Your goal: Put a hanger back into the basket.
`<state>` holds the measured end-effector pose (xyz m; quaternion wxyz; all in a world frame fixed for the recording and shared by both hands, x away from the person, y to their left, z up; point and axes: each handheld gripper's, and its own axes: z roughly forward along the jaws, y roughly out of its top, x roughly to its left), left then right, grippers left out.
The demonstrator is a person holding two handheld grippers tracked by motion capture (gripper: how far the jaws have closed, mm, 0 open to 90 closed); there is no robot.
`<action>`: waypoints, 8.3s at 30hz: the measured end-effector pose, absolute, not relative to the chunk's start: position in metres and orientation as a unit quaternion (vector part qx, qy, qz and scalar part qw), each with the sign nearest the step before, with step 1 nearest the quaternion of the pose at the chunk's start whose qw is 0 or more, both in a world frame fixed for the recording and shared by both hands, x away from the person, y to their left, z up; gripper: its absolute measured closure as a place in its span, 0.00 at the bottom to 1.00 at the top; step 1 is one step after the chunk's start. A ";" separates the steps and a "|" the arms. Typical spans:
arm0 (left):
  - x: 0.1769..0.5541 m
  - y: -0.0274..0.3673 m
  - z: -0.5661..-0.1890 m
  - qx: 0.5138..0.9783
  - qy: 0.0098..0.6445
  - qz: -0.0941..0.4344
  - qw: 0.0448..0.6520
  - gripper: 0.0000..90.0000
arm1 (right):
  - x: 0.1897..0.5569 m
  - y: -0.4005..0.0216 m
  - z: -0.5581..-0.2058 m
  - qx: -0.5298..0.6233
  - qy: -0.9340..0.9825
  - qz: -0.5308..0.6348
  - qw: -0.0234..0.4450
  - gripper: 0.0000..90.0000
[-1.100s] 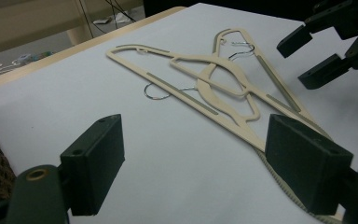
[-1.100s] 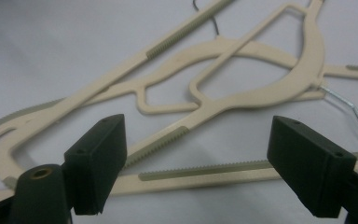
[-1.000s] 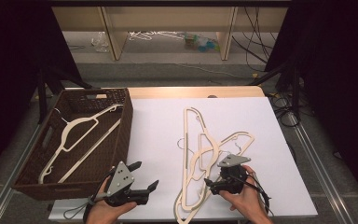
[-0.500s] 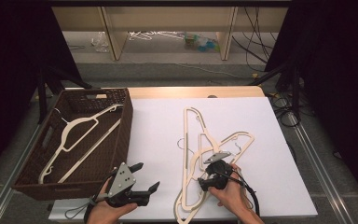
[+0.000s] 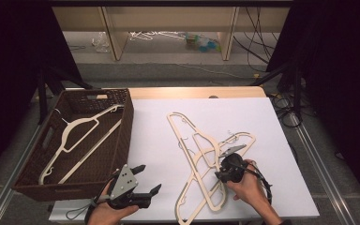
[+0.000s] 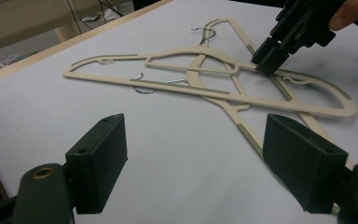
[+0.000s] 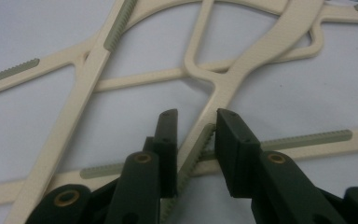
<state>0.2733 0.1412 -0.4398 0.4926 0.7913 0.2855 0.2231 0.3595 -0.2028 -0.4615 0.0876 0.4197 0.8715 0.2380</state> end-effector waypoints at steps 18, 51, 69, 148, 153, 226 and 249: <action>0.273 0.140 -0.442 0.800 0.279 0.218 0.483 0.25 | 0.362 -0.237 -0.461 0.400 0.893 0.203 0.034 0.72; 0.341 0.081 -0.456 0.841 0.267 0.171 0.439 0.32 | 0.334 -0.236 -0.430 0.263 0.945 0.166 0.105 0.89; 0.378 0.025 -0.478 0.891 0.206 0.153 0.376 0.41 | 0.313 -0.229 -0.415 0.225 0.953 0.165 0.115 0.89; 0.344 0.130 -0.317 0.750 0.290 0.061 0.592 0.95 | 0.310 -0.261 -0.382 0.306 0.848 0.400 0.163 0.31; 0.345 0.161 -0.272 0.728 0.298 0.087 0.611 0.95 | 0.311 -0.257 -0.391 0.305 0.852 0.395 0.157 0.31; 0.404 0.384 -0.398 0.699 0.592 0.233 0.327 0.70 | 0.312 -0.253 -0.409 0.305 0.866 0.374 0.130 0.31; 0.325 0.212 -0.355 0.717 0.437 0.203 0.504 0.25 | 0.332 -0.254 -0.447 0.468 0.802 0.345 0.137 0.25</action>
